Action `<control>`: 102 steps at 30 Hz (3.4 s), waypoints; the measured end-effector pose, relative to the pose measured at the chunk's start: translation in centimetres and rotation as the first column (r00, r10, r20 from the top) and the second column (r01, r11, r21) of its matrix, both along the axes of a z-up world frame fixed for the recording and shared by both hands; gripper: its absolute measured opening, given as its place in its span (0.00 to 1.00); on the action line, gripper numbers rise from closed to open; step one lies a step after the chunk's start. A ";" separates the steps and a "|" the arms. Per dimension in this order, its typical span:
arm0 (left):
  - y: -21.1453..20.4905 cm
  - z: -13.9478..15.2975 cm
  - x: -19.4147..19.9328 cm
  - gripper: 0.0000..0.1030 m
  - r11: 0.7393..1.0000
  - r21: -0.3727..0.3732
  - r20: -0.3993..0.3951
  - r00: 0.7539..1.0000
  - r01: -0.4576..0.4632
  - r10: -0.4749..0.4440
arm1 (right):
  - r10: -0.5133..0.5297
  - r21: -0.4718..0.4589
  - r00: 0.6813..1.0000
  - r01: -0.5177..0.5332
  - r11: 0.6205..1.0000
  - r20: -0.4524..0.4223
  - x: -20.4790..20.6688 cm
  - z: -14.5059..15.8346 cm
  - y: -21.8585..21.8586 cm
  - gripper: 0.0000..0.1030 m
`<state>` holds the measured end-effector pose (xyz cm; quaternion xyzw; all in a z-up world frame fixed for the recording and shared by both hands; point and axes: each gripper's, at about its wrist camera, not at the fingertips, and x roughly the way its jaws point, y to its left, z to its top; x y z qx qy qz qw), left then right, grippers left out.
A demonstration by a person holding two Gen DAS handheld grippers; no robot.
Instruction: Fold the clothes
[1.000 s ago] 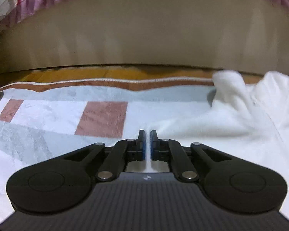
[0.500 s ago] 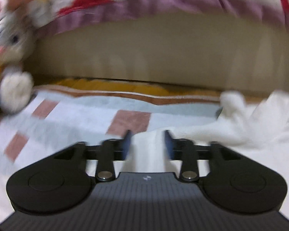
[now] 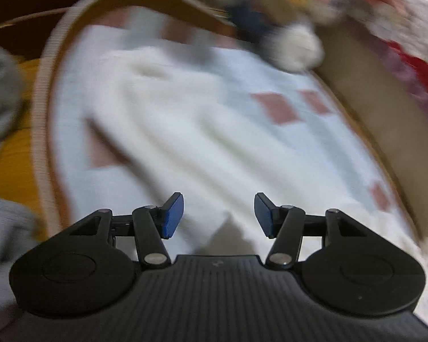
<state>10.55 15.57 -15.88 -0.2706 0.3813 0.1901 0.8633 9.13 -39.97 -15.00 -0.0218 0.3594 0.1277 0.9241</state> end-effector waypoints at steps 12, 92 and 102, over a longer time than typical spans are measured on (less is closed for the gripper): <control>6.2 -3.0 2.2 0.73 0.992 0.035 0.091 0.989 -0.123 0.119 | 0.299 -0.050 0.950 -0.304 0.951 -0.086 -2.2 -0.8 10.6 0.56; -11.5 2.8 -2.4 0.52 0.727 0.172 0.169 0.707 0.665 -0.686 | -0.188 0.547 0.974 0.224 0.806 -0.122 -4.1 2.2 -1.2 0.23; -19.6 -0.5 -3.8 0.61 0.438 0.330 -0.124 0.498 0.836 -0.858 | -0.309 0.329 0.951 0.300 0.895 -0.028 -2.4 6.1 -6.1 0.23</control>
